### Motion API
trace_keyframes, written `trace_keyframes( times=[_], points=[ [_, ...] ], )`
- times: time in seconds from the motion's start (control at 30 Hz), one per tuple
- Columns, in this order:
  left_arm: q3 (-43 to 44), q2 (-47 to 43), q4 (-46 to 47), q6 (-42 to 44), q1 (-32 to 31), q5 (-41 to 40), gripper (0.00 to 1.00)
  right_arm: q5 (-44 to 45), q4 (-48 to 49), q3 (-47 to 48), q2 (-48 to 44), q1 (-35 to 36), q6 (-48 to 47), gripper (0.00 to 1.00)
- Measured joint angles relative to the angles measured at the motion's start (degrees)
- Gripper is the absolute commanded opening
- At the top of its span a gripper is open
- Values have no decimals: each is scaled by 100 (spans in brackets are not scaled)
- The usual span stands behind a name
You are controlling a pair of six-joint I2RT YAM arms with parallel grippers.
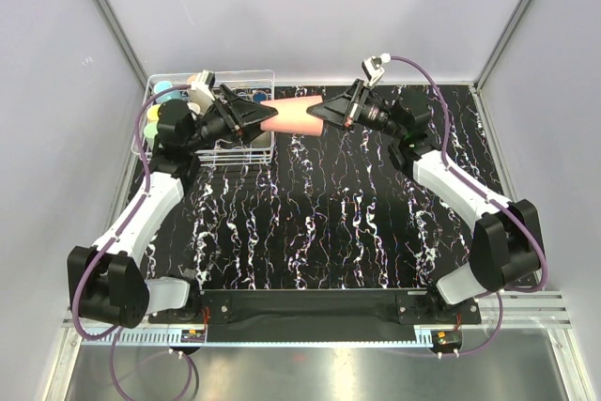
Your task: Unload the cups from the dish rack
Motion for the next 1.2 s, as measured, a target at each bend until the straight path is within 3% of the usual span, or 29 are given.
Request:
trace_keyframes(
  times=[0.03, 0.13, 0.33, 0.4, 0.6, 0.77, 0.93, 1.2],
  points=[
    [0, -7, -50, 72, -11, 4, 84, -42, -42, -2, -9, -35, -17, 0],
    [9, -42, -509, 457, -28, 13, 99, -111, -328, -26, -96, -249, -205, 0],
    [203, -293, -1733, 1504, -39, -109, 99, -68, -1510, -92, -420, -1478, -874, 0],
    [243, -413, -2083, 1840, -39, -181, 99, 256, -2623, 160, -470, -1755, -1532, 0],
    [393, -614, -3106, 2804, -39, -597, 99, 2347, -6037, 2050, 33, -1814, -3707, 0],
    [393, -713, -3672, 3348, -39, -750, 99, 4356, -7685, 3399, 933, -1906, -4804, 0],
    [393, -798, -4159, 3823, -39, -984, 99, 5283, -8804, 4356, 2111, -2286, -5327, 0],
    [393, -1156, -4776, 4380, -39, -1729, 99, 5589, -9366, 5080, 3366, -2385, -5770, 0]
  ],
)
